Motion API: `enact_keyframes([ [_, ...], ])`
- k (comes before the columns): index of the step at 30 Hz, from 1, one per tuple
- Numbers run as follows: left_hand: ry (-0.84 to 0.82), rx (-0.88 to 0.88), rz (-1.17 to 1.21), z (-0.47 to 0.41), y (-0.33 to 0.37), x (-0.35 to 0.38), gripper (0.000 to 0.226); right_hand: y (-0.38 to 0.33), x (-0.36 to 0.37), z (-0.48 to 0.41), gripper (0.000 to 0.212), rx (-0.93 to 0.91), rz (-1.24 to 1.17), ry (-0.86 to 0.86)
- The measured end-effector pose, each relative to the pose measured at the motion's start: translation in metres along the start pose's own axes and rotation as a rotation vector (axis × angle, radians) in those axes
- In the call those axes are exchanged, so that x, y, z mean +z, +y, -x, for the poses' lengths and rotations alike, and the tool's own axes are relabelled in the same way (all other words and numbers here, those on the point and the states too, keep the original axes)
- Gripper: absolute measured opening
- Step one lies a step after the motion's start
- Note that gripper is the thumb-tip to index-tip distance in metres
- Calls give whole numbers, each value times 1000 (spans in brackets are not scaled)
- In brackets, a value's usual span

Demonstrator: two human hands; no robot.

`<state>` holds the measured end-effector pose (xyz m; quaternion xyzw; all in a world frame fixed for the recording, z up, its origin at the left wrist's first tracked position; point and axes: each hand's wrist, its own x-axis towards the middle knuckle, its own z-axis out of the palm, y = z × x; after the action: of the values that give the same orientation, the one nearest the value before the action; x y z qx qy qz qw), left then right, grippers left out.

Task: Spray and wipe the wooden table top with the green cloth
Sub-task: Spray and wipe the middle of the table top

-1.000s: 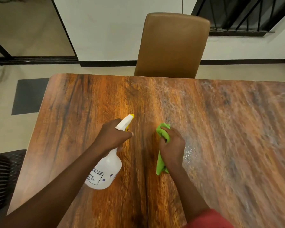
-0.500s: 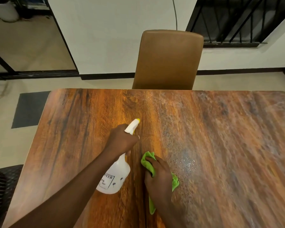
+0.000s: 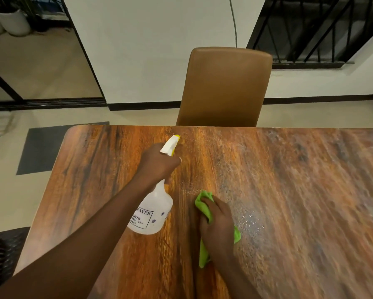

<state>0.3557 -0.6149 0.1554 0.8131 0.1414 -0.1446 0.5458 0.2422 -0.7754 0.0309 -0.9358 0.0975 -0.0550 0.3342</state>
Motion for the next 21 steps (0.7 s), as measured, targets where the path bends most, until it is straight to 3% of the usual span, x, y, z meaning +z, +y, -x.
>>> enact_keyframes([
  [6, -43, -71, 4, 10, -40, -8, 29, -13, 21, -67, 48, -25, 64, 43],
  [12, -45, -128, 50, 5, -61, -10, 33, -32, 44, -39, 41, -378, 156, -139],
  [18, -57, -131, 78, 4, -77, -28, 44, -25, 40, -93, 41, -158, 144, 1],
  [21, -34, -113, 89, 2, -82, -38, 43, -43, 52, -74, 44, -274, 158, -37],
])
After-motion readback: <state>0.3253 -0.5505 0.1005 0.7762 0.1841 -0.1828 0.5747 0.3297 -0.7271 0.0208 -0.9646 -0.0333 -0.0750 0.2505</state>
